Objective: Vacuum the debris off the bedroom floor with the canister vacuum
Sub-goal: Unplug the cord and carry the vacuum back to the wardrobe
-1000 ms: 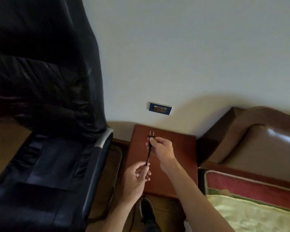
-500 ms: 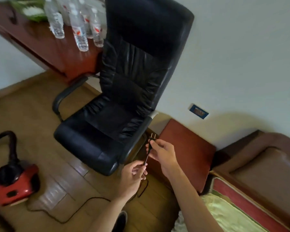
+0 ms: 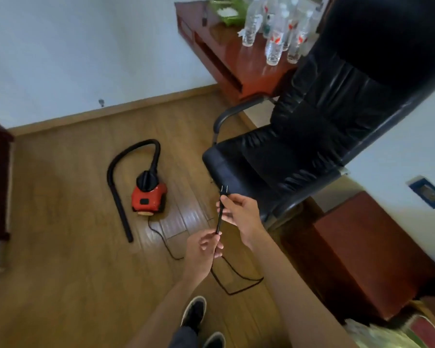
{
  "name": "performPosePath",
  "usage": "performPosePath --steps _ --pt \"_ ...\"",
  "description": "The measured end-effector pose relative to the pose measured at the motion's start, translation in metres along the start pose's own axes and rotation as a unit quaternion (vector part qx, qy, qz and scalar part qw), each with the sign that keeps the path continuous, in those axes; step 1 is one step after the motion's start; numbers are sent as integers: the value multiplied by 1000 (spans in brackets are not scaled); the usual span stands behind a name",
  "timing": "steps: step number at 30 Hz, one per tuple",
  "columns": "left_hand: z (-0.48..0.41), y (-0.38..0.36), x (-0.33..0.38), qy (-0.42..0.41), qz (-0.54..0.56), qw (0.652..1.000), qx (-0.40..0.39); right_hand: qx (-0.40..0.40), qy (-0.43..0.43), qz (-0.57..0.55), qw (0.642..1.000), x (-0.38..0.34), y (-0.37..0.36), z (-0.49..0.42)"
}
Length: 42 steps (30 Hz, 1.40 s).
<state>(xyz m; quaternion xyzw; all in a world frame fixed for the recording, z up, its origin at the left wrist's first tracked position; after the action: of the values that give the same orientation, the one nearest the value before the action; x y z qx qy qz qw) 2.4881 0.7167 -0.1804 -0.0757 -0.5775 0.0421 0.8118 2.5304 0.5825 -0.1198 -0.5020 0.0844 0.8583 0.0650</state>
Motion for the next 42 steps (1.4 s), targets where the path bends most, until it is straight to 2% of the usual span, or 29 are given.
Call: performPosePath --steps 5,9,13,22,31,38,42 --pt "7 89 13 -5 20 997 74 -50 13 28 998 -8 -93 6" --pt "0 142 42 -66 -10 994 88 -77 19 53 995 -16 -160 -2" --pt "-23 195 52 -60 1 990 127 -92 29 82 992 -27 -220 -23" --pt "-129 284 87 -44 -5 994 97 -64 20 72 995 -58 -327 -109" --pt "-231 328 112 -29 -11 993 112 -42 17 38 998 -81 -388 -206" --pt "-330 345 87 36 -6 991 125 -41 -17 50 998 -74 -415 -309" --pt "-405 351 55 76 0 988 134 -35 -58 56 996 -43 -428 -395"
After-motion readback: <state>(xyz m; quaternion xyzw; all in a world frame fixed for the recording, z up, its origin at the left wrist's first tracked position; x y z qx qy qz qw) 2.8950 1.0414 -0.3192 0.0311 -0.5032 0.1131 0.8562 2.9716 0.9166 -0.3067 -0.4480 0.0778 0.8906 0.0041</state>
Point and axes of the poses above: each hand's wrist, its own z-axis away from the middle knuckle, its own y-axis out of the back of the hand, x = y × z, the point moved 8 cm from there along -z, towards the middle knuckle, and after that the axes turned 9 degrees about z, right-handed, at the moved point
